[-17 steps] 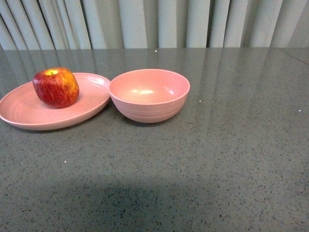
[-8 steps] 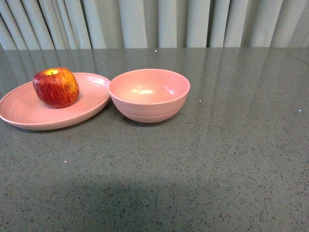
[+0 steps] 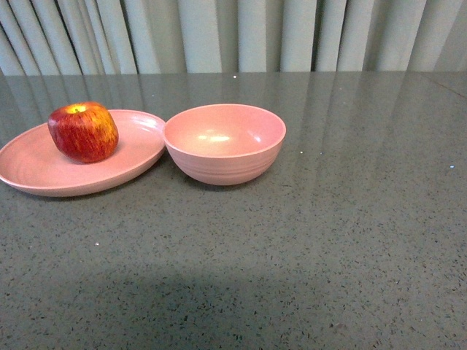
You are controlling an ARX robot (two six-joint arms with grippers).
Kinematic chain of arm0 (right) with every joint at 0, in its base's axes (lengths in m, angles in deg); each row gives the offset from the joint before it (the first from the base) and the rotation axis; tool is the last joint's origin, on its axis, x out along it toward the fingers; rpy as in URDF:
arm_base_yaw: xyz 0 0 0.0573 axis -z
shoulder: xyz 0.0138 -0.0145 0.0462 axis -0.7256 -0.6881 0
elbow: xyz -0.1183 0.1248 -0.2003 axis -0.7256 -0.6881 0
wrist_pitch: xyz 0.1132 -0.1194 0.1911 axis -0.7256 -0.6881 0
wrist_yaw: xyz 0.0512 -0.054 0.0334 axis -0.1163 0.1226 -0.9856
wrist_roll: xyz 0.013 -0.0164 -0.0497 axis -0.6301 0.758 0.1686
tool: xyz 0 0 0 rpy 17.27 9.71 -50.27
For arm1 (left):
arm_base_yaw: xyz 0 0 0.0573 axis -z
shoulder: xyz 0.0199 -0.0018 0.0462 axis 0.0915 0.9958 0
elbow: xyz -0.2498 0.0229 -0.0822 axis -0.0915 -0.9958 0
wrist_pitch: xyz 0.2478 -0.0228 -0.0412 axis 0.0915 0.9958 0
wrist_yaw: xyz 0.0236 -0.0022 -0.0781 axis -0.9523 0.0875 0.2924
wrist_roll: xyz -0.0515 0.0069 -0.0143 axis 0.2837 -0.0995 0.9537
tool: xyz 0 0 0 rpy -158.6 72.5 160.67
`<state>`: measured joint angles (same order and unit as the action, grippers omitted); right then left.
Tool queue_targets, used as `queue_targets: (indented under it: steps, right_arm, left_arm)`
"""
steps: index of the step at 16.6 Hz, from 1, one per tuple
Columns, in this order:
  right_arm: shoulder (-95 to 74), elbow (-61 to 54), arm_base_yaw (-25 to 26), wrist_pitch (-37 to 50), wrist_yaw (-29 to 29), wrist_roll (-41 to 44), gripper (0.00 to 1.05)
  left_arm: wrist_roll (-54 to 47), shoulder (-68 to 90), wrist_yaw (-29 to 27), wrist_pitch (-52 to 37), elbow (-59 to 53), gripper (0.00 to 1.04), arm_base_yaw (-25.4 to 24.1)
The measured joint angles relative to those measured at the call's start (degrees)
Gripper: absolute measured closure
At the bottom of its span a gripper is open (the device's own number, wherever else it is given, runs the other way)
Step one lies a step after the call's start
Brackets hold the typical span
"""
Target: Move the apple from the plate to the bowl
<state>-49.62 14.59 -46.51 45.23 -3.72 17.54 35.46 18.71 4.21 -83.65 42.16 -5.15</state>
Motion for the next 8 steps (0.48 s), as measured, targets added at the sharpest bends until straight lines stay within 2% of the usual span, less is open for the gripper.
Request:
queue_targets:
  steps: [8]
  right_arm:
    - [0.0,0.0,0.0,-0.3,0.0,0.0,1.03]
  left_arm:
    - [0.0,0.0,0.0,0.0,0.0,0.07,0.0]
